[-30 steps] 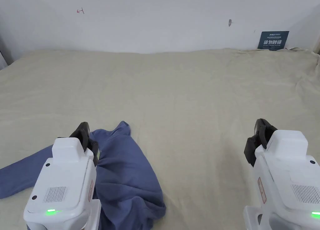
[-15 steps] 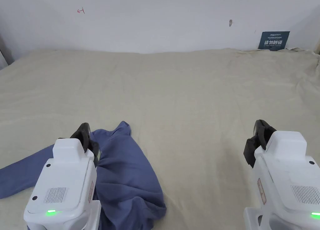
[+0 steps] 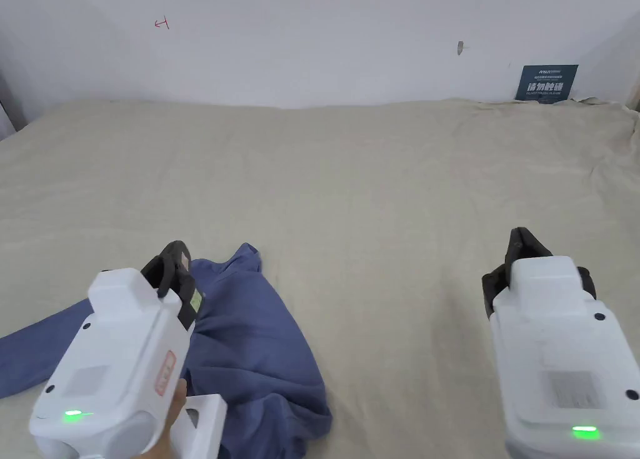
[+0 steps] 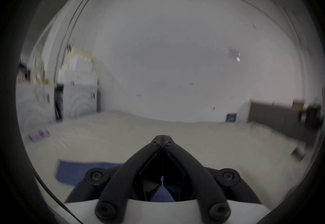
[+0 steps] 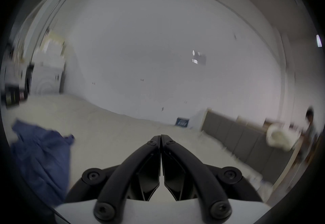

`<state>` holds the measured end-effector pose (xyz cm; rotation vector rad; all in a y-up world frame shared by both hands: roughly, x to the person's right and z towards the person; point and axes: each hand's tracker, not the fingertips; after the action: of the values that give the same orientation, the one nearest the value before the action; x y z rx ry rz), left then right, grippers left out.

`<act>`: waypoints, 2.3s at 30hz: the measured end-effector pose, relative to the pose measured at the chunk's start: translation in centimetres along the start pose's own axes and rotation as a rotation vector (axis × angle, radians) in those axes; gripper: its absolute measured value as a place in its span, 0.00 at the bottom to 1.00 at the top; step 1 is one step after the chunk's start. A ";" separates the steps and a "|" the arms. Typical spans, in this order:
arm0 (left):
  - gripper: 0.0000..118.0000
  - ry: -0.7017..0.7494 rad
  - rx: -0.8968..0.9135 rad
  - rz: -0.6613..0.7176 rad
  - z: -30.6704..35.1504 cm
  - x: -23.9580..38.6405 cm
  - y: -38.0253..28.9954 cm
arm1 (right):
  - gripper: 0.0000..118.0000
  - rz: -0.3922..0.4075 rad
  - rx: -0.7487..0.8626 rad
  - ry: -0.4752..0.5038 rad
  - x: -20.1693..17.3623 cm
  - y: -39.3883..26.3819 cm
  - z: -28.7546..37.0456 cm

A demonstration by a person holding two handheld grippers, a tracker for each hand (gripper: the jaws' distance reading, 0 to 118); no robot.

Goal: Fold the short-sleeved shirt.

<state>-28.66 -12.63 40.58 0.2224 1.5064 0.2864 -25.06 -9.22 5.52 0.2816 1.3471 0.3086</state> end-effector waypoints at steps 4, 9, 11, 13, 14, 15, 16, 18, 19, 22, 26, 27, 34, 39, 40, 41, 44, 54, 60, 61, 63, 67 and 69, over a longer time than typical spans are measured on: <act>0.00 -0.213 -0.005 0.638 -0.4 -3.5 0.3 | 0.00 0.447 0.177 -0.132 -3.1 0.1 0.7; 0.00 -0.253 0.020 0.917 -0.4 -4.7 -0.5 | 0.00 0.617 0.288 -0.132 -4.4 -0.4 1.2; 0.00 -0.203 0.012 0.671 -0.1 -3.7 0.5 | 0.00 0.509 0.229 -0.101 -3.9 -0.1 1.0; 0.00 -0.097 0.005 0.301 0.3 -0.9 1.8 | 0.00 0.330 0.159 -0.050 -2.9 0.4 0.8; 0.00 -0.053 0.013 0.148 0.5 0.2 2.0 | 0.00 0.209 0.118 -0.005 -2.1 0.6 0.6; 0.00 -0.017 0.028 0.000 0.5 1.1 2.0 | 0.00 0.076 0.071 0.034 -1.1 0.8 0.3; 0.00 0.007 0.042 -0.123 0.6 2.0 1.7 | 0.00 -0.046 0.022 0.054 -0.4 0.8 0.0; 0.00 0.071 0.047 -0.293 0.4 3.3 1.0 | 0.00 -0.237 -0.045 0.105 1.1 0.3 -0.6; 0.00 0.099 0.047 -0.357 0.3 3.5 0.6 | 0.00 -0.322 -0.064 0.116 1.7 0.0 -0.7; 0.00 0.157 0.054 -0.492 0.1 3.6 -1.0 | 0.00 -0.429 -0.095 0.125 2.7 -0.8 -0.8; 0.00 0.141 0.029 -0.450 0.1 2.9 -1.6 | 0.00 -0.388 -0.084 0.124 2.6 -1.2 -0.5; 0.00 0.133 0.019 -0.413 0.1 2.7 -1.6 | 0.00 -0.380 -0.084 0.124 2.6 -1.2 -0.5; 0.00 0.133 0.041 -0.373 0.2 2.1 -0.7 | 0.00 -0.363 -0.071 0.123 2.3 -0.9 -0.3; 0.00 0.132 0.044 -0.367 0.2 2.0 -0.7 | 0.00 -0.365 -0.071 0.124 2.2 -0.8 -0.2; 0.00 0.131 0.045 -0.367 0.3 2.0 -0.7 | 0.00 -0.365 -0.071 0.124 2.2 -0.8 -0.2; 0.00 0.130 0.042 -0.368 0.3 2.0 -0.7 | 0.00 -0.364 -0.072 0.125 2.2 -0.8 -0.2; 0.00 0.131 0.043 -0.368 0.3 2.0 -0.7 | 0.00 -0.366 -0.072 0.124 2.2 -0.8 -0.2; 0.00 0.123 0.047 -0.373 0.4 2.2 -0.7 | 0.00 -0.367 -0.073 0.119 2.4 -0.9 -0.1; 0.00 0.117 0.047 -0.377 0.4 2.4 -0.7 | 0.00 -0.365 -0.072 0.118 2.6 -0.9 -0.1; 0.00 0.117 0.046 -0.379 0.4 2.4 -0.8 | 0.00 -0.365 -0.072 0.118 2.6 -0.9 -0.1; 0.00 0.116 0.047 -0.382 0.4 2.4 -0.8 | 0.00 -0.365 -0.071 0.117 2.6 -0.9 -0.1; 0.00 0.115 0.049 -0.386 0.4 2.5 -0.7 | 0.00 -0.362 -0.071 0.118 2.6 -0.8 -0.1; 0.00 0.114 0.050 -0.386 0.4 2.5 -0.7 | 0.00 -0.363 -0.070 0.119 2.6 -0.8 -0.1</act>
<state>-28.08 -12.52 38.02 -0.0485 1.6346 -0.0482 -24.56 -8.99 2.81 -0.0429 1.4709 0.0684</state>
